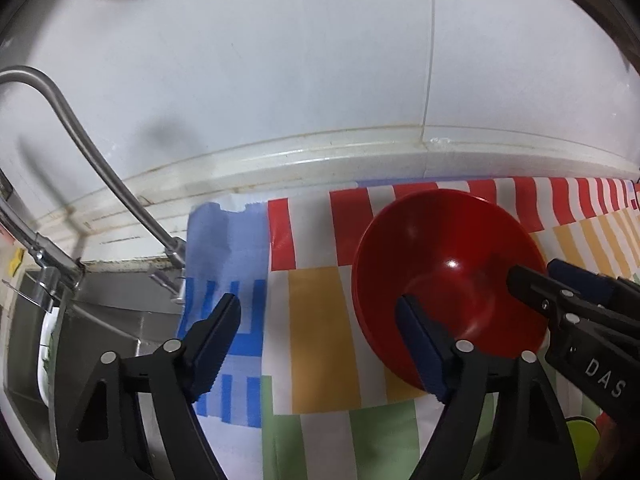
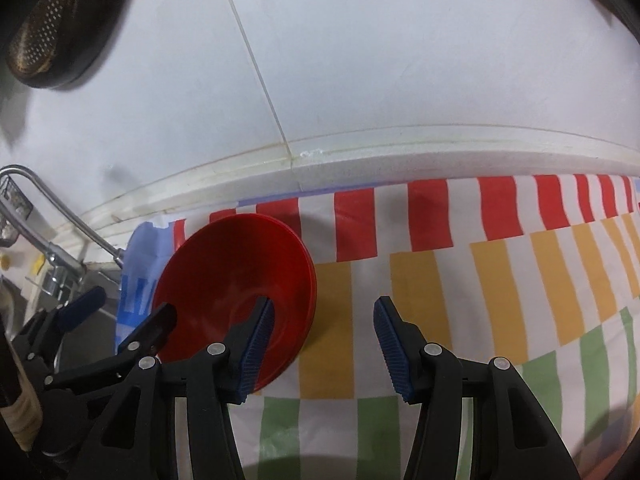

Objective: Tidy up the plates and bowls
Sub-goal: 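Close the left tool on the rim of the red bowl, then lift the red bowl with the left tool and carry it over the white bowl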

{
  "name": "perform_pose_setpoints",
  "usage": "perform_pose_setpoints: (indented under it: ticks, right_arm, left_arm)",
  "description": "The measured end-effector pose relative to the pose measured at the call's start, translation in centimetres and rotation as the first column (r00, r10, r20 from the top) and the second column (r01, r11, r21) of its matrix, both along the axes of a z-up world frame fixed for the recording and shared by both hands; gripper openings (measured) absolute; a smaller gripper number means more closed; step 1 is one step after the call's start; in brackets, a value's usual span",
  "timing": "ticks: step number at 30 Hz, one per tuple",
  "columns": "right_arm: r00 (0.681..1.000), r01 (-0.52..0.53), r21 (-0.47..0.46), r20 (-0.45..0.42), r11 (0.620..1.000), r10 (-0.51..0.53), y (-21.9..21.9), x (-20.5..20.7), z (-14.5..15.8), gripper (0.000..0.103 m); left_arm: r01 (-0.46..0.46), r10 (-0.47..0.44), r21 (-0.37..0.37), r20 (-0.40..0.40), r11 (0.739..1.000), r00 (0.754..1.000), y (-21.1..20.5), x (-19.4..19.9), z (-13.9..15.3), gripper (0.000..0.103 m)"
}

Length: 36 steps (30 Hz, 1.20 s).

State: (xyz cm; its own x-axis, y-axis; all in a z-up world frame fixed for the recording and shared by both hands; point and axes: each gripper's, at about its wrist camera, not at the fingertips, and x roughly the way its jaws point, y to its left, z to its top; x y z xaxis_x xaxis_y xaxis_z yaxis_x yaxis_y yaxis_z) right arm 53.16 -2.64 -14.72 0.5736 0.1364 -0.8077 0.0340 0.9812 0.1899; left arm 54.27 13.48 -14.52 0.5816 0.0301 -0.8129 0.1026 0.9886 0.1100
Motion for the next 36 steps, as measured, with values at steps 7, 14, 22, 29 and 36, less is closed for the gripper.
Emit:
perform_pose_setpoints:
  ticks: [7,14,22,29,36]
  right_arm:
    - [0.999,-0.007,0.030,-0.053,1.000,0.009,0.2,0.7,-1.3,0.036]
    - [0.999,-0.019,0.029,-0.050,0.999,0.020,0.7,0.7,-1.2,0.021]
    - [0.998,-0.025,0.033,-0.048,0.999,0.026,1.1,0.7,-0.8,0.014]
    - [0.998,-0.012,0.060,-0.056,0.998,0.015,0.5,0.5,-0.6,0.014]
    - [0.999,-0.022,0.040,-0.023,0.999,0.023,0.3,-1.2,1.3,0.014]
  left_arm:
    - [0.000,-0.001,-0.036,-0.034,0.999,0.999,-0.3,1.2,-1.1,0.062]
    - [0.022,-0.034,-0.123,-0.096,0.992,0.995,-0.7,2.2,-2.0,0.024]
    - [0.007,-0.027,-0.162,-0.122,0.987,0.992,-1.0,2.1,-1.9,0.015]
    - [0.011,-0.029,-0.170,-0.104,0.985,0.994,-1.5,0.2,-0.7,0.015]
    - [0.033,-0.045,-0.188,-0.061,0.982,0.997,-1.6,-2.2,1.4,0.015]
